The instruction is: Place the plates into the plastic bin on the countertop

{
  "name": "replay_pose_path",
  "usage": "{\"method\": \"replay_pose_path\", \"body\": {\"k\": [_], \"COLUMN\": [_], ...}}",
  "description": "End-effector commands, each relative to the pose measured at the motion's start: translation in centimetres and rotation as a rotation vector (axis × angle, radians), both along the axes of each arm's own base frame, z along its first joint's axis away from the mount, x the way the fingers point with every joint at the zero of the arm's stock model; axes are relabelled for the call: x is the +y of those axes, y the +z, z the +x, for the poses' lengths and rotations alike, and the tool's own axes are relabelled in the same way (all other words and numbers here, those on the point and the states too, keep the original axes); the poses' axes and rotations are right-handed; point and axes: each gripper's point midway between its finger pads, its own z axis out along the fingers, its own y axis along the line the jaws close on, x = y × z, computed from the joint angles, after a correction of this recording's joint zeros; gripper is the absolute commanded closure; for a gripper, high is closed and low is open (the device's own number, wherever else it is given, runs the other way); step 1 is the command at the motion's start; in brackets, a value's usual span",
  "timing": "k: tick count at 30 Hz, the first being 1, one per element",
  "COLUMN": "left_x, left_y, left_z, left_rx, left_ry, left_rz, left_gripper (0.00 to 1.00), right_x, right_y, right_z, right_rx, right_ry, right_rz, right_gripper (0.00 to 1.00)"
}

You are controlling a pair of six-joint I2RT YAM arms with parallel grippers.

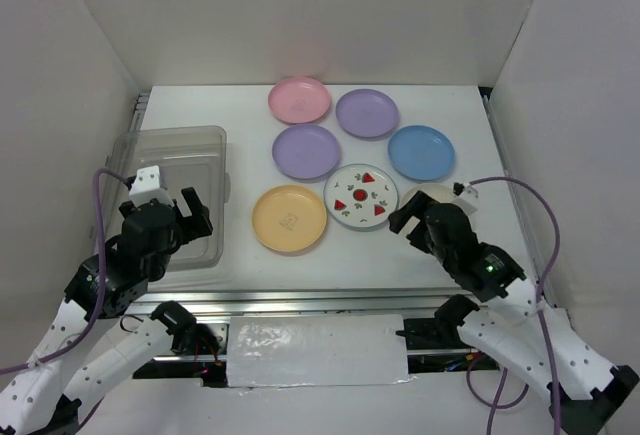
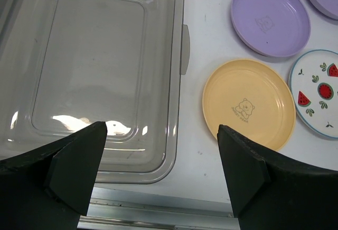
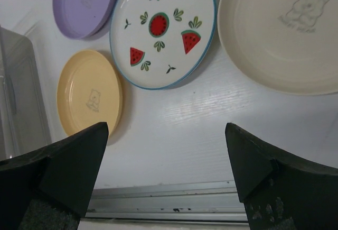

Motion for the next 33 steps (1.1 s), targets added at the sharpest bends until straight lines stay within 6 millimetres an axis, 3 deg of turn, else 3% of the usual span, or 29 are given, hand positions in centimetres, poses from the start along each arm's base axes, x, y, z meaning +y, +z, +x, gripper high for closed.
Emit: {"method": "replay_pose_path", "body": {"k": [1, 7, 15, 24, 33], "left_x": [-0.2, -0.7, -1.3, -1.6, -1.5], "left_y": [1.2, 0.8, 0.9, 0.8, 0.9], "left_z": [0.5, 0.9, 0.9, 0.9, 0.8], "left_rx": [-0.043, -0.022, -0.024, -0.024, -0.030], "left_ry": [-0.004, -0.025, -0.061, -0.079, -0.075], "left_rz": [-0.013, -0.003, -0.005, -0.006, -0.010], "left_gripper": [0.01, 0.01, 0.01, 0.01, 0.01], "right_x": [3.2, 3.5, 3.5, 3.3, 3.4], "right_y": [-0.1, -5.9, -11.0, -14.1, -16.7], "right_z": [2.4, 4.7, 6.9, 8.8, 9.0], "right_rx": [-0.047, 0.065, 0.176, 0.256, 0.326], "right_ry": [-0.035, -0.201, -0.275, -0.328, -0.336], "right_rz": [0.232, 0.252, 0.247, 0.223, 0.237], "right_gripper": [0.00, 0.02, 0.10, 0.26, 0.55]}}
